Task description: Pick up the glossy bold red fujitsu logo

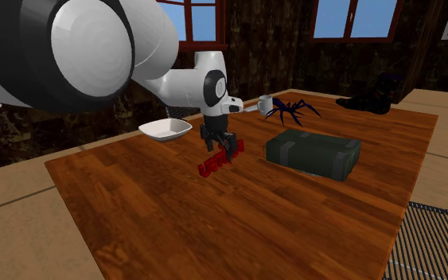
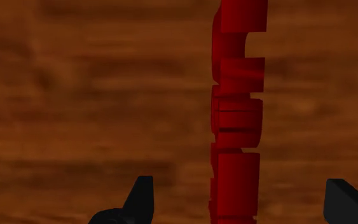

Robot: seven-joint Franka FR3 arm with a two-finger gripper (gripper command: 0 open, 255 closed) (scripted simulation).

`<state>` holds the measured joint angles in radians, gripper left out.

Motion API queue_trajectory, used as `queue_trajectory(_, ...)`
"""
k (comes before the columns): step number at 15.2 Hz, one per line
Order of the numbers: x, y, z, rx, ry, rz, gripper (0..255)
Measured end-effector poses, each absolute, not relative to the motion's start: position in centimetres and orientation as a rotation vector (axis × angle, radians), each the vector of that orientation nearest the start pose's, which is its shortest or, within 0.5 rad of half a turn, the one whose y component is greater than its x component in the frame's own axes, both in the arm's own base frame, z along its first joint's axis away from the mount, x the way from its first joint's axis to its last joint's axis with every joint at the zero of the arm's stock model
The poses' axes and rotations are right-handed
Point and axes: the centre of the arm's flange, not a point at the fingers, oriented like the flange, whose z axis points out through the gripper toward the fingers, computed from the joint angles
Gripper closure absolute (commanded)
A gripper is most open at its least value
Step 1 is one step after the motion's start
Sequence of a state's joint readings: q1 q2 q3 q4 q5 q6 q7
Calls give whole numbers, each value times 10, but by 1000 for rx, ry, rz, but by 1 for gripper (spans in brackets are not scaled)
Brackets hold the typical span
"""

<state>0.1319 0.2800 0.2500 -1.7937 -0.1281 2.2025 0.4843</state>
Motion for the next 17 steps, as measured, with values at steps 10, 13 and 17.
queue_trajectory(10,604,225,405,-3110,73,-225,255)
queue_trajectory(13,603,225,407,-3111,74,-224,255)
queue_trajectory(17,603,226,425,-3111,75,-224,255)
